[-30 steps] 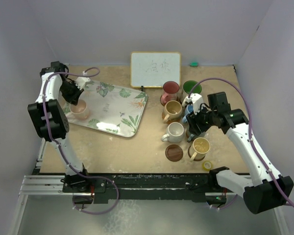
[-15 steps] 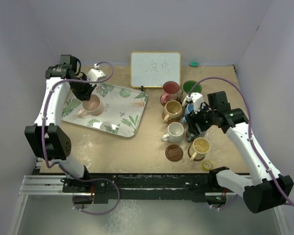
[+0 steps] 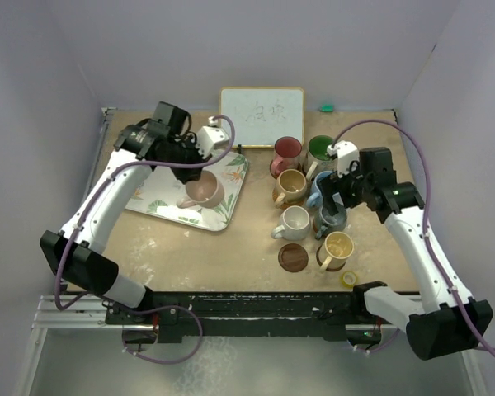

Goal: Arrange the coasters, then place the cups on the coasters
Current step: Pick up the cup from the tray, then place the cup on the coaster, then reset both arms

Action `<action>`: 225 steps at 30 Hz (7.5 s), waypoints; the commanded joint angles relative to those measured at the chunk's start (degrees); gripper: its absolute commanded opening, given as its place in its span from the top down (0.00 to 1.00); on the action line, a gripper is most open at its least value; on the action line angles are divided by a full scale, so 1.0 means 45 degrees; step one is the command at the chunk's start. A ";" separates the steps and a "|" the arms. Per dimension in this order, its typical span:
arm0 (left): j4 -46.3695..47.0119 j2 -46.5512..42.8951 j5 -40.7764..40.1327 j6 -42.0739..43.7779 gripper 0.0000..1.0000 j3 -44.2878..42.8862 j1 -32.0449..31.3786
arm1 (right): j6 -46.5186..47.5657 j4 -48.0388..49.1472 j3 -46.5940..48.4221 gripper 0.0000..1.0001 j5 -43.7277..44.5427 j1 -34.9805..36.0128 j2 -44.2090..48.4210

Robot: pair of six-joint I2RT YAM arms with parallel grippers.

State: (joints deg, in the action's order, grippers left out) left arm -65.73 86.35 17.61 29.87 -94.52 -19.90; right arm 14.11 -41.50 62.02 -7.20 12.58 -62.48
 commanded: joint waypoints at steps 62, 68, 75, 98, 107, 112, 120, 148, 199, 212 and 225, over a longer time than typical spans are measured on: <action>0.4744 0.5389 -0.4596 -1.1054 0.97 -0.1150 -1.0548 | -0.0691 0.1429 -0.0911 0.00 -0.0016 -0.4165 0.1736; 0.4765 0.5555 -0.4992 -1.0751 0.97 -0.1231 -1.0538 | -0.0660 0.1403 -0.0911 0.00 -0.0151 -0.4165 0.1747; 0.4764 0.5743 -0.5104 -1.0663 0.97 -0.1314 -1.0497 | -0.0656 0.1383 -0.0891 0.00 -0.0245 -0.4162 0.1775; 0.4881 0.6045 -0.4346 -1.0592 0.97 -0.1199 -1.0028 | -0.0647 0.1292 -0.0873 0.00 -0.0392 -0.4162 0.1845; 0.4876 0.6200 -0.4103 -1.0621 0.97 -0.1152 -1.0011 | -0.0635 0.1291 -0.0872 0.00 -0.0428 -0.4163 0.1836; 0.4881 0.6261 -0.4069 -1.0573 0.97 -0.1103 -1.0006 | -0.0621 0.1286 -0.0872 0.00 -0.0450 -0.4162 0.1850; 0.4952 0.6266 -0.3972 -1.0531 0.95 -0.0911 -0.9972 | -0.0621 0.1281 -0.0872 0.00 -0.0450 -0.4162 0.1892; 0.5342 0.3981 -0.3945 -1.0342 0.69 0.0200 -0.9904 | -0.0458 0.1316 -0.0930 0.00 -0.0453 -0.4182 0.1886; 1.1840 -0.7329 -0.9215 -0.6375 0.05 0.7649 0.2635 | -0.0524 0.1325 0.2517 0.00 -0.0897 -0.3069 -0.0073; 1.3779 -1.0102 -0.8507 -0.5749 0.07 1.0269 0.2645 | -0.0684 0.3307 -0.0815 0.00 -0.0337 -0.3069 0.3233; 1.2486 -1.0868 -0.7211 -0.5495 0.07 1.0250 0.2862 | -0.0567 0.3359 -0.1610 0.00 0.0021 -0.3069 0.4981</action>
State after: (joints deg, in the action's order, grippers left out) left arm -10.09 39.20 -18.55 4.19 -47.94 -8.08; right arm 11.14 -29.30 56.27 -9.67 -1.28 -42.37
